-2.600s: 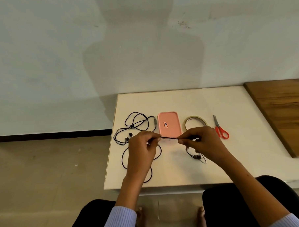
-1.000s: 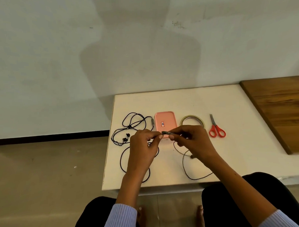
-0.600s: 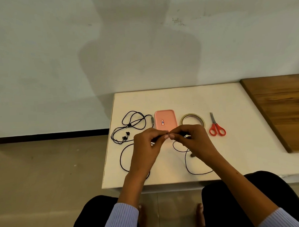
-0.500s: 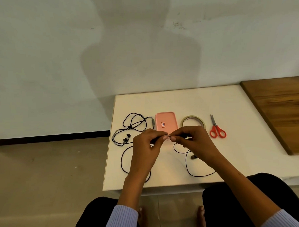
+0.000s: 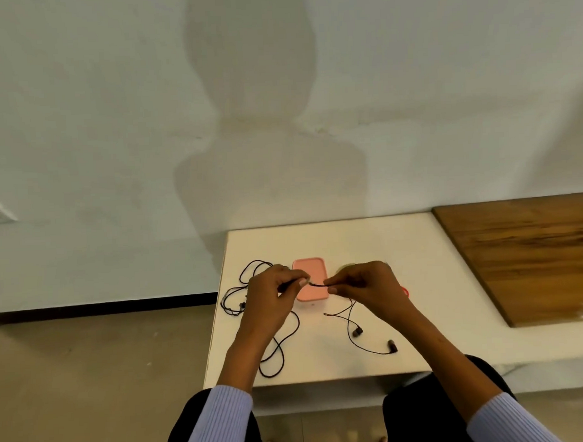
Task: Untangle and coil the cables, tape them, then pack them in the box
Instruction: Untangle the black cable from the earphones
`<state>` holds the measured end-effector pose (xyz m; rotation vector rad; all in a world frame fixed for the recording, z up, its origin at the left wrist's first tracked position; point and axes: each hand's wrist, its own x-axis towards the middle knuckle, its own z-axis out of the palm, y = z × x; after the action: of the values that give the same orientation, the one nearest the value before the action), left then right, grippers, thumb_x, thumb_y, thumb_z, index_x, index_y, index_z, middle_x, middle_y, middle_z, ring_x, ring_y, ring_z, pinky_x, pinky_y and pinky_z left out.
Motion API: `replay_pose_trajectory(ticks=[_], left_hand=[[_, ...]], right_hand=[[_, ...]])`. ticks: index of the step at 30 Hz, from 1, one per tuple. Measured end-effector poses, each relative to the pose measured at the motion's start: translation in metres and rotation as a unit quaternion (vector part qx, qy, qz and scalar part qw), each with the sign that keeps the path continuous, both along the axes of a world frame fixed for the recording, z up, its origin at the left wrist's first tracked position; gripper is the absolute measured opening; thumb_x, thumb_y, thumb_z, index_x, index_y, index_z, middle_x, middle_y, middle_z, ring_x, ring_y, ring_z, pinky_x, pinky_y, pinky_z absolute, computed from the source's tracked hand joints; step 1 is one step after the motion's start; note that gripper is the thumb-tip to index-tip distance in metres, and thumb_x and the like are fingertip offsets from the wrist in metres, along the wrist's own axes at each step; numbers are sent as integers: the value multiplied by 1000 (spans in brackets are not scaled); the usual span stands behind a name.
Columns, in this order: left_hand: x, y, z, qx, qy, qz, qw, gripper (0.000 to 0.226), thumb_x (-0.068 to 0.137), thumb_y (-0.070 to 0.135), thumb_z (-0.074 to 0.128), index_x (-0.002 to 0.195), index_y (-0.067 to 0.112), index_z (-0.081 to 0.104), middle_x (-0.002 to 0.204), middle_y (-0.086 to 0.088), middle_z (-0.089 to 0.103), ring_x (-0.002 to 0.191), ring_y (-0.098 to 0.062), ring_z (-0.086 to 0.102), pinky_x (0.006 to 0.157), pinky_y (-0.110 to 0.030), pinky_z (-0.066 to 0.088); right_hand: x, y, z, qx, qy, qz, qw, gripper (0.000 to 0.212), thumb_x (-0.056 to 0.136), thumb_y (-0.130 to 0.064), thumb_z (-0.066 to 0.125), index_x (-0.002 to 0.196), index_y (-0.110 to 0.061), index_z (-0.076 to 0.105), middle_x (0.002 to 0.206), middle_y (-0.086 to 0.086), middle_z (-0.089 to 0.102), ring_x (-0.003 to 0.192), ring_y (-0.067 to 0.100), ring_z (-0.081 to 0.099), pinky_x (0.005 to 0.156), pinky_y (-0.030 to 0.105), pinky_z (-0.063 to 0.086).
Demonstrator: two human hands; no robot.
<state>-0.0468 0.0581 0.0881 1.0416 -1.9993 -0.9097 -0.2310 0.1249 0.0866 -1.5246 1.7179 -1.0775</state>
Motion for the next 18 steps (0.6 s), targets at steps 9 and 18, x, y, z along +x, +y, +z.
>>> replay_pose_trajectory(ticks=[9, 18], left_hand=[[-4, -1, 48, -23, 3, 1, 1000, 14, 87, 11, 65, 96, 11, 75, 87, 0, 70, 79, -4, 60, 69, -7, 44], [1, 2, 60, -30, 14, 23, 999, 13, 86, 13, 66, 95, 11, 75, 90, -3, 72, 83, -10, 63, 70, -5, 43]], right_hand=[[0, 4, 44, -31, 7, -39, 999, 17, 64, -16, 85, 77, -17, 73, 70, -5, 72, 67, 7, 69, 71, 21, 55], [0, 3, 68, -4, -88, -11, 996, 15, 74, -11, 78, 86, -10, 68, 79, 5, 70, 67, 17, 71, 58, 25, 56]])
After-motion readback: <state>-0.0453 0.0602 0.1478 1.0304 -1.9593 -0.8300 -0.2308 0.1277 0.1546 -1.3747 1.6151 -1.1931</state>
